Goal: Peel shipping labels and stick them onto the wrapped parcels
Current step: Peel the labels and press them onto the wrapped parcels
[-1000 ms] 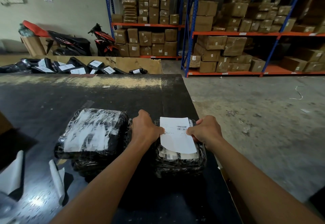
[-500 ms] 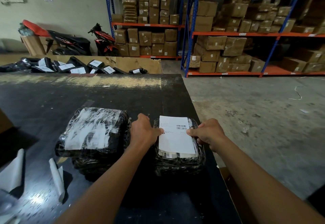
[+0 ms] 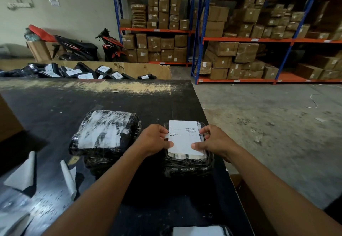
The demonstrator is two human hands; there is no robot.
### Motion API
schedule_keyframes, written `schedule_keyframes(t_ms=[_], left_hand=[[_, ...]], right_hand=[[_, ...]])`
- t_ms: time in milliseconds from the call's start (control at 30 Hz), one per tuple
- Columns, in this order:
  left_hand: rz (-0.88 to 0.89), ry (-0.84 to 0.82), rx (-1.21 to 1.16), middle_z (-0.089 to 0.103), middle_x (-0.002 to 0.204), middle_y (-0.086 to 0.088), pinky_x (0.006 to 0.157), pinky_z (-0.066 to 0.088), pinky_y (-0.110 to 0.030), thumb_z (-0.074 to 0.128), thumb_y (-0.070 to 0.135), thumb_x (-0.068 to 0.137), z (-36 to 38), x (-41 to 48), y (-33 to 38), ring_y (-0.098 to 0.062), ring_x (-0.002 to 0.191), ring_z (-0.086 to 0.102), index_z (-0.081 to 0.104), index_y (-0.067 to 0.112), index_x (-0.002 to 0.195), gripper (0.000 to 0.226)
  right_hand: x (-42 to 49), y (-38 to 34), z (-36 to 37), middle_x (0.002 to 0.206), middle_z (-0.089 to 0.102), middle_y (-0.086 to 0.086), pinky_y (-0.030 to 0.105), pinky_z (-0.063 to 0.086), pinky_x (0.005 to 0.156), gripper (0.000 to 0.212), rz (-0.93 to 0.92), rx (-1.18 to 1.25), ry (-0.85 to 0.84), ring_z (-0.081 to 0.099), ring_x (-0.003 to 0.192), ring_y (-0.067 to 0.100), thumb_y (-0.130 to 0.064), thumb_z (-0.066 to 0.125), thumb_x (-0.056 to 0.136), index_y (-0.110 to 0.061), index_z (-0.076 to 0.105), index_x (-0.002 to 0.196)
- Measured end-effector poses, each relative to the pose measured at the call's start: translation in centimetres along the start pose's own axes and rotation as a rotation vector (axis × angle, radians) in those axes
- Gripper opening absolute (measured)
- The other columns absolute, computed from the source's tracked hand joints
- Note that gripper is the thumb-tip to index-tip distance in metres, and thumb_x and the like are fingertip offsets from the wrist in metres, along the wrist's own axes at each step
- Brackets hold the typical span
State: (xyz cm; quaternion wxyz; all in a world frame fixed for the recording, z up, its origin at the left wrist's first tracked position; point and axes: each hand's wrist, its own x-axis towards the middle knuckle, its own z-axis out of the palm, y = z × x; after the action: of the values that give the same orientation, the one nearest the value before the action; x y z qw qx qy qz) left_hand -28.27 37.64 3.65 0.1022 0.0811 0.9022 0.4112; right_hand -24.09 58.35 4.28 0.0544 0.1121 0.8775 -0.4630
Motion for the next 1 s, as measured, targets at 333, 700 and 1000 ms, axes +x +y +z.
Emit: schedule_keyframes(t_ms=[333, 700, 1000], left_hand=[[0.044, -0.117, -0.022, 0.054, 0.123, -0.013, 0.094, 0.05, -0.038, 0.081, 0.008, 0.077, -0.4, -1.8, -0.1, -0.027, 0.114, 0.054, 0.046, 0.001, 0.137, 0.07], [0.078, -0.148, -0.058, 0.04, 0.064, 0.006, 0.066, 0.039, -0.023, 0.075, 0.0, 0.075, 0.0, -1.7, 0.0, -0.007, 0.055, 0.041, 0.039, 0.029, 0.079, 0.046], [0.013, -0.121, -0.069, 0.064, 0.094, -0.008, 0.069, 0.045, -0.02, 0.074, 0.0, 0.075, -0.4, -1.8, -0.2, -0.007, 0.089, 0.062, 0.054, -0.004, 0.128, 0.057]], right_hand=[[-1.6, 0.7, -0.3, 0.117, 0.051, 0.0, 0.031, 0.053, 0.09, 0.067, -0.109, -0.088, -0.101, 0.055, 0.097, 0.011, -0.011, 0.087, 0.071, -0.018, 0.047, 0.124], [-1.4, 1.0, -0.4, 0.122, 0.051, 0.003, 0.037, 0.052, 0.096, 0.068, -0.097, -0.075, -0.108, 0.052, 0.105, 0.018, -0.012, 0.086, 0.071, -0.02, 0.047, 0.126], [-0.7, 1.3, -0.8, 0.097, 0.053, -0.003, 0.028, 0.049, 0.078, 0.06, -0.076, -0.019, -0.134, 0.053, 0.086, 0.012, -0.009, 0.085, 0.07, -0.02, 0.053, 0.119]])
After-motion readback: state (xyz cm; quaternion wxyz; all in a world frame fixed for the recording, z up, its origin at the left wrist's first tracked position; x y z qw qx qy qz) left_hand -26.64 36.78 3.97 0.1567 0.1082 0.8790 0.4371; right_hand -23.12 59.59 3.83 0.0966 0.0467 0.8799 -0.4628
